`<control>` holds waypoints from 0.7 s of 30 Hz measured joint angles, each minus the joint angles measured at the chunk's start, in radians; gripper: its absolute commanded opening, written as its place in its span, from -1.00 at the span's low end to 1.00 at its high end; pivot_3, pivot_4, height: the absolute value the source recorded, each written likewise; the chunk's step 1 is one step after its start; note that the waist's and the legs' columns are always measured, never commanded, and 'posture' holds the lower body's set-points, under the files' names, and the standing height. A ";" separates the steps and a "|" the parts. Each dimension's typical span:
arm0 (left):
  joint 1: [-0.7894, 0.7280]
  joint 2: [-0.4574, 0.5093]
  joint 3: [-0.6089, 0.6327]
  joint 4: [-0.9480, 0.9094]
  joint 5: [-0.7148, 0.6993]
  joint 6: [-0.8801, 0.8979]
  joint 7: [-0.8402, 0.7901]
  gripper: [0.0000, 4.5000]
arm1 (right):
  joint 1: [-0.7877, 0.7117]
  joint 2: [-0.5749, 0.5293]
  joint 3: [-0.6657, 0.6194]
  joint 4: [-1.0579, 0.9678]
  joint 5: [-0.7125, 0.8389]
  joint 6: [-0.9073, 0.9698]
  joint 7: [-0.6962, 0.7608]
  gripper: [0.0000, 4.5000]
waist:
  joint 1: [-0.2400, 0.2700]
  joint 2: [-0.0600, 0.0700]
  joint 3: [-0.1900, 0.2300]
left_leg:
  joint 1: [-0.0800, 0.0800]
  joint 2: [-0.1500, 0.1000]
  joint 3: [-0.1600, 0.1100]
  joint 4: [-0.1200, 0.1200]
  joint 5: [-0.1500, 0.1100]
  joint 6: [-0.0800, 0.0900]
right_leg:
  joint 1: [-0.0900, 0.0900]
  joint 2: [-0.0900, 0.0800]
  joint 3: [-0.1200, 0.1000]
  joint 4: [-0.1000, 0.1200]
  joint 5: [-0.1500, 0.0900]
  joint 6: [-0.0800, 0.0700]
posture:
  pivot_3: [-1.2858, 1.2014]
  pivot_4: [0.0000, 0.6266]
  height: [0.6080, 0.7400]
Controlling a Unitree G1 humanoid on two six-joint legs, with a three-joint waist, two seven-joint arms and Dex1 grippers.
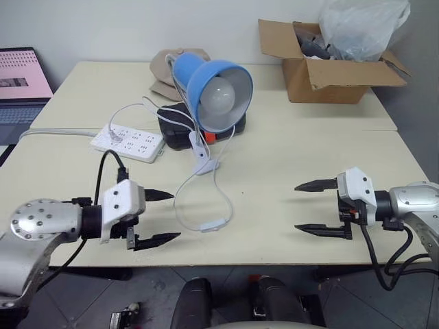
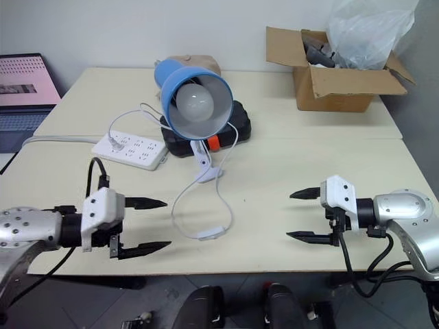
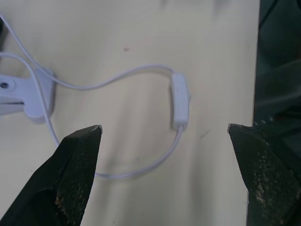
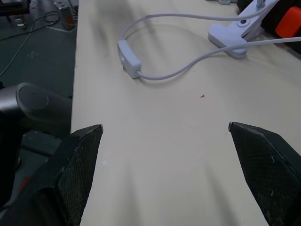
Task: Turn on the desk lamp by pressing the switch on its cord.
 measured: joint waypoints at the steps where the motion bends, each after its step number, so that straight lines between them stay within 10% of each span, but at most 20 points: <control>1: -0.011 -0.014 -0.026 0.013 0.015 -0.017 -0.002 0.99 | -0.003 0.000 0.004 -0.007 0.000 0.006 -0.007 1.00 | 0.000 0.000 0.000 | 0.000 0.000 0.000 0.000 0.000 0.000 | 0.000 0.000 0.000 0.000 0.000 0.000 | 0.03 -0.52 1.00; 21: -0.215 -0.225 -0.339 0.302 0.223 -0.255 -0.044 0.99 | 0.029 -0.037 -0.016 -0.194 0.023 0.201 -0.124 1.00 | 0.001 0.000 0.000 | -0.001 0.000 -0.001 0.002 0.000 0.000 | 0.000 0.000 0.000 0.002 0.001 0.002 | 0.03 -0.52 1.00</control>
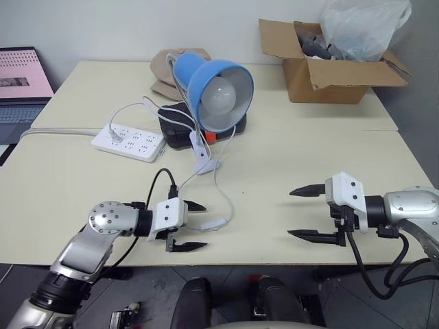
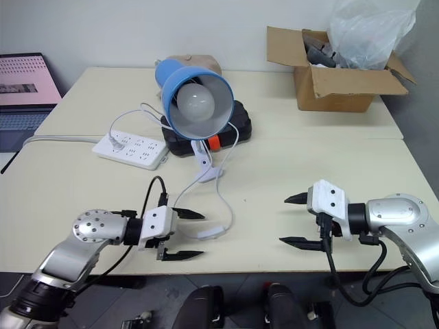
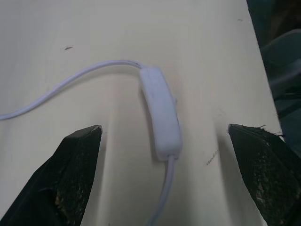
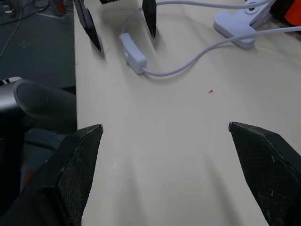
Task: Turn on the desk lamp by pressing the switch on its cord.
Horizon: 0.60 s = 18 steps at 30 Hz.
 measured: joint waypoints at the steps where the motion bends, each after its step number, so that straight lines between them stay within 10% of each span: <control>1: -0.002 -0.001 -0.003 0.010 0.005 -0.006 -0.001 0.99 | 0.001 -0.003 -0.006 -0.006 0.004 0.005 -0.002 1.00 | 0.000 0.000 0.000 | 0.000 0.000 0.000 0.000 0.000 0.000 | 0.000 0.000 0.000 0.000 0.000 0.000 | 0.03 -0.52 1.00; 18: -0.039 -0.067 -0.032 0.121 0.036 -0.099 -0.019 -0.32 | -0.030 -0.011 -0.021 -0.047 0.055 0.069 -0.043 1.00 | 0.000 0.000 0.000 | 0.001 0.000 -0.001 0.002 0.000 0.000 | 0.002 0.000 0.000 0.000 0.001 0.002 | 0.03 -0.52 1.00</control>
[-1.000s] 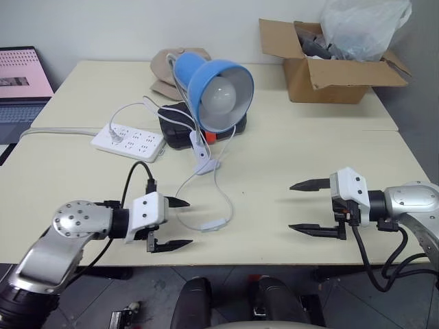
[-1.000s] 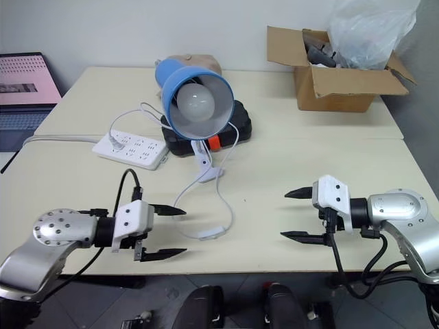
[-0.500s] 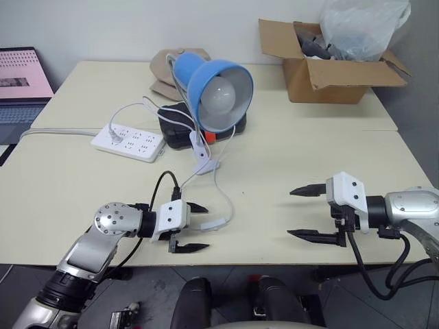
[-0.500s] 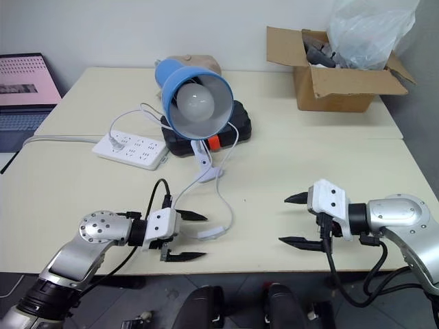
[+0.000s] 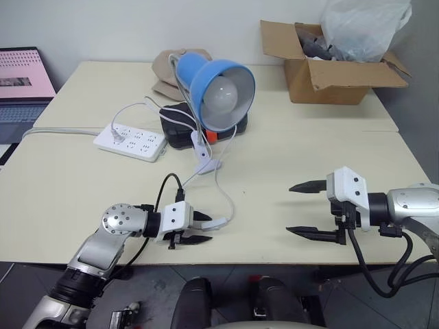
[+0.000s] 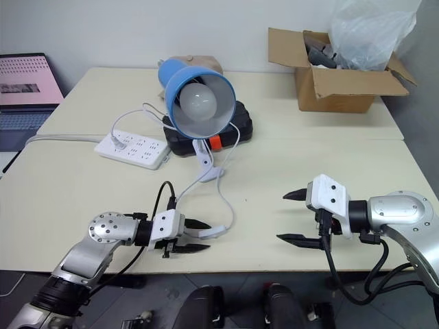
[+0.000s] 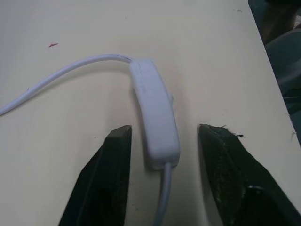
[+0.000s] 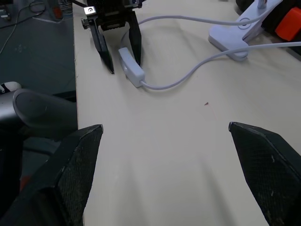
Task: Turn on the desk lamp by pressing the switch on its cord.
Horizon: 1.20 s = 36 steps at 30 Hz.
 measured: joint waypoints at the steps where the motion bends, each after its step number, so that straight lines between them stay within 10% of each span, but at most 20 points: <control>1: -0.004 0.000 0.000 0.006 0.002 -0.006 0.000 -0.42 | 0.000 0.000 0.000 -0.001 0.000 0.000 -0.001 1.00 | 0.000 0.000 0.000 | 0.000 0.000 0.000 0.000 0.000 0.000 | 0.000 0.000 0.000 0.000 0.000 0.000 | 0.03 -0.52 1.00; 5: -0.028 -0.002 -0.006 0.037 0.011 -0.028 -0.002 -0.80 | 0.001 0.001 0.000 -0.005 0.000 -0.003 -0.013 1.00 | 0.000 0.000 0.000 | 0.000 0.000 0.000 0.000 0.000 0.000 | 0.000 0.000 0.000 0.000 0.000 0.000 | 0.03 -0.52 1.00; 17: -0.176 -0.070 -0.033 0.121 0.020 -0.004 -0.021 -0.82 | -0.041 0.066 0.004 -0.048 0.045 0.044 -0.109 1.00 | 0.000 -0.001 0.000 | -0.001 -0.001 0.000 0.001 0.000 0.000 | 0.001 0.000 0.000 0.000 0.001 0.002 | 0.03 -0.52 1.00; 23: -0.282 -0.135 -0.046 0.109 0.038 0.088 0.024 -0.82 | -0.353 0.209 0.282 0.048 -0.029 0.143 -0.170 1.00 | -0.010 -0.002 -0.001 | -0.001 0.001 -0.001 0.001 0.001 0.001 | -0.001 0.004 0.002 0.002 0.001 0.002 | 0.03 -0.52 1.00; 36: -0.265 -0.133 -0.047 0.084 0.051 0.150 0.064 -0.82 | -0.485 0.323 0.543 0.311 -0.294 0.024 -0.122 1.00 | -0.004 -0.002 -0.001 | -0.004 0.001 0.000 0.002 0.001 0.001 | -0.004 0.003 0.002 0.002 0.001 0.002 | 0.03 -0.52 1.00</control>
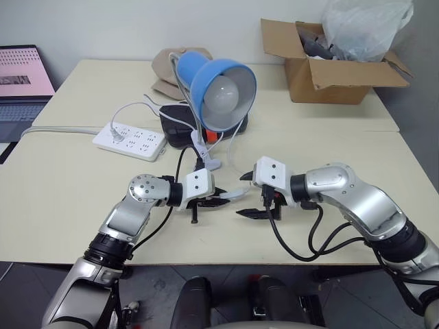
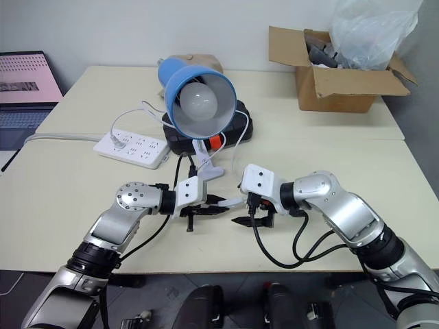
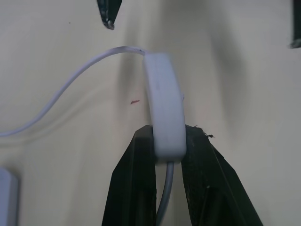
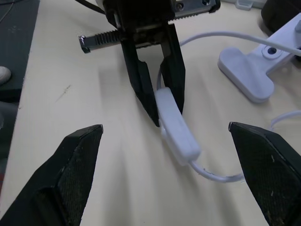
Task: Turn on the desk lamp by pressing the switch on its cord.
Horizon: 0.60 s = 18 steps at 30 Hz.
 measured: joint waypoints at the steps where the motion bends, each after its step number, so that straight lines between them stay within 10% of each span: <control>1: 0.000 0.000 0.000 0.000 0.000 0.000 0.000 -0.82 | -0.004 0.006 0.008 0.009 -0.015 -0.012 0.006 1.00 | 0.000 0.000 0.000 | 0.000 0.000 0.000 0.000 0.000 0.000 | 0.000 0.000 0.000 0.000 0.000 0.000 | 0.03 -0.52 1.00; 13: 0.000 -0.002 0.000 -0.001 0.000 0.000 0.001 -0.82 | -0.004 0.050 0.022 0.101 -0.107 -0.078 0.052 1.00 | 0.000 0.000 0.000 | 0.000 0.000 0.000 0.000 0.000 0.000 | 0.000 0.000 0.000 0.000 0.000 0.000 | 0.03 -0.52 1.00; 18: 0.000 -0.002 0.000 -0.013 0.000 0.002 0.001 -0.82 | -0.003 0.070 0.034 0.125 -0.142 -0.099 0.061 0.53 | 0.000 0.000 0.000 | 0.000 0.000 0.000 0.000 0.000 0.000 | 0.000 0.000 0.000 0.000 0.000 0.000 | 0.03 -0.52 1.00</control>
